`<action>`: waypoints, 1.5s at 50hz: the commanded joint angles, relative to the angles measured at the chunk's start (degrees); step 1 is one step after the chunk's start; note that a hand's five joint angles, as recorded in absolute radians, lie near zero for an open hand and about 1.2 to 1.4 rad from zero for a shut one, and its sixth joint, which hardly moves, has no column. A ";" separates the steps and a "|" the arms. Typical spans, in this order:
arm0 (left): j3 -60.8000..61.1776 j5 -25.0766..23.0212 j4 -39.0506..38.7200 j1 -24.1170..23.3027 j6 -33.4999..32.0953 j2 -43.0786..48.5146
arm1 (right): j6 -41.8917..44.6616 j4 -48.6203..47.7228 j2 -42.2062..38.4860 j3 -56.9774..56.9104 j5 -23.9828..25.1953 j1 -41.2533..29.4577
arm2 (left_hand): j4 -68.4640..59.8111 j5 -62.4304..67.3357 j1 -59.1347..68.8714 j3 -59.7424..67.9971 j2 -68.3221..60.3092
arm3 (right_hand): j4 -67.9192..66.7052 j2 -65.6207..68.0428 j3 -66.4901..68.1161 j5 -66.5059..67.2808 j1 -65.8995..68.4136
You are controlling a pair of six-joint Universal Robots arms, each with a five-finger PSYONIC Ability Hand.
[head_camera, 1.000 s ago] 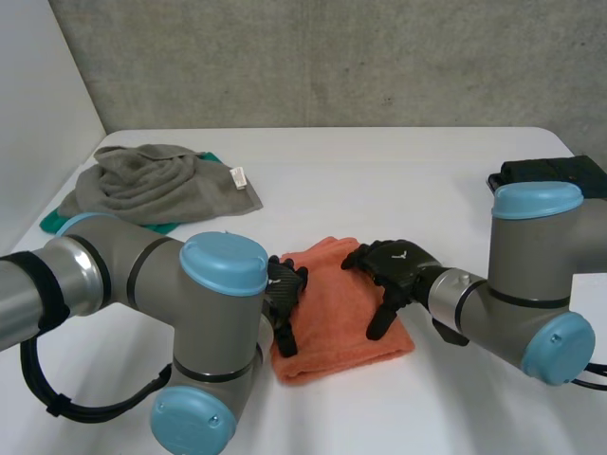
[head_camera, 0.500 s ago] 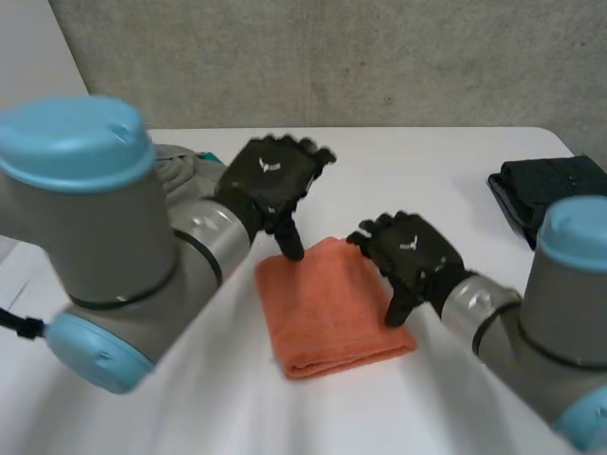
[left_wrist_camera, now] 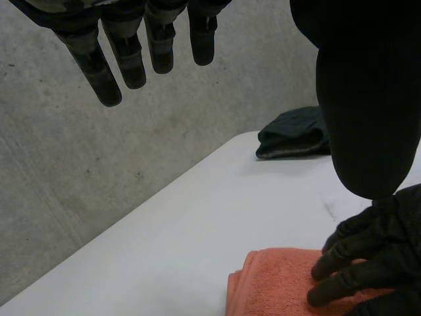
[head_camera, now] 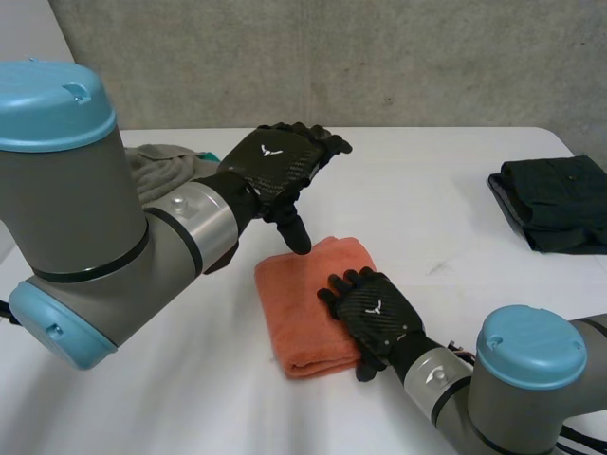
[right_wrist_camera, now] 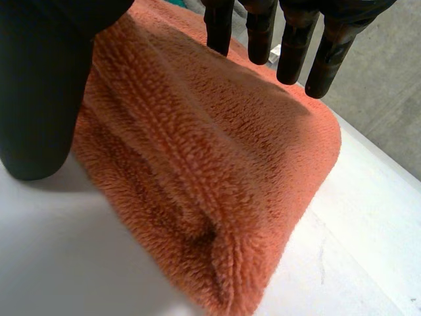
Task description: Fold the laundry.
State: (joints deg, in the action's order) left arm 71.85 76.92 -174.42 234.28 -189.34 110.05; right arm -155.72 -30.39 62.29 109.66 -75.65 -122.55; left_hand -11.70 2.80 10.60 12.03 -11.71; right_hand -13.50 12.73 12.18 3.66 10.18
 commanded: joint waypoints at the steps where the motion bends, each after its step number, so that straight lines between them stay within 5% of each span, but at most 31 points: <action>1: 0.13 0.08 -0.05 0.47 0.11 0.16 | 0.94 -2.04 -1.03 -1.90 -0.11 -0.14 | 1.65 -2.76 -0.55 -1.98 1.67 | 3.50 -2.73 -2.18 -3.66 -0.18; 10: 0.66 -0.01 -0.05 0.91 0.20 0.07 | 1.65 -2.04 -4.19 -7.00 -0.11 -1.55 | 1.65 -2.76 -0.55 -1.98 1.67 | 3.50 -2.73 -2.18 -3.66 -0.18; 24: 1.98 -0.01 -0.05 1.18 0.20 -0.02 | 1.12 -1.25 -10.52 -18.60 0.24 -1.73 | 1.70 -2.80 -0.60 -2.03 1.71 | -66.45 67.22 67.77 66.29 69.77; 32: 2.33 -0.10 -0.05 2.14 0.28 -0.54 | 0.95 0.85 -10.70 -22.11 0.50 -0.41 | 1.70 -2.80 -0.60 -2.03 1.71 | -66.50 67.27 67.82 66.34 69.82; 38: 2.42 -0.10 -0.05 2.41 0.81 -0.72 | 1.74 5.86 -9.56 -23.88 2.87 8.81 | 1.70 -2.80 -0.60 -2.03 1.71 | -66.50 67.27 67.82 66.34 69.82; 51: 2.59 -0.45 -0.22 3.02 2.21 -1.07 | 6.66 11.41 -9.20 -33.71 19.57 25.25 | 1.70 -2.80 -0.60 -2.03 1.71 | -66.50 67.27 67.82 66.34 69.82; 58: 2.07 -0.45 -0.40 3.20 3.10 -0.98 | -0.18 4.66 -11.57 -47.42 20.98 28.51 | 1.70 -2.80 -0.60 -2.03 1.71 | -66.50 67.27 67.82 66.34 69.82; 67: 2.07 -0.45 -0.40 3.11 3.18 -0.98 | -20.30 -17.22 -16.83 -59.63 21.24 37.11 | 1.70 -2.80 -0.60 -2.03 1.71 | -66.50 67.27 67.82 66.34 69.82; 75: 2.15 -0.36 -0.40 3.20 3.27 -0.98 | -23.40 -18.56 -25.89 -64.83 27.48 43.18 | 1.70 -2.80 -0.60 -2.03 1.71 | -66.50 67.27 67.82 66.34 69.82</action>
State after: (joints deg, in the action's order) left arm 73.95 76.47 -174.82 237.40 -186.08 109.07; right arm -178.06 -48.53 42.67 47.33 -52.73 -83.47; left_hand -11.69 2.80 10.60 12.04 -11.71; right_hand -68.11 66.75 66.55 53.35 50.96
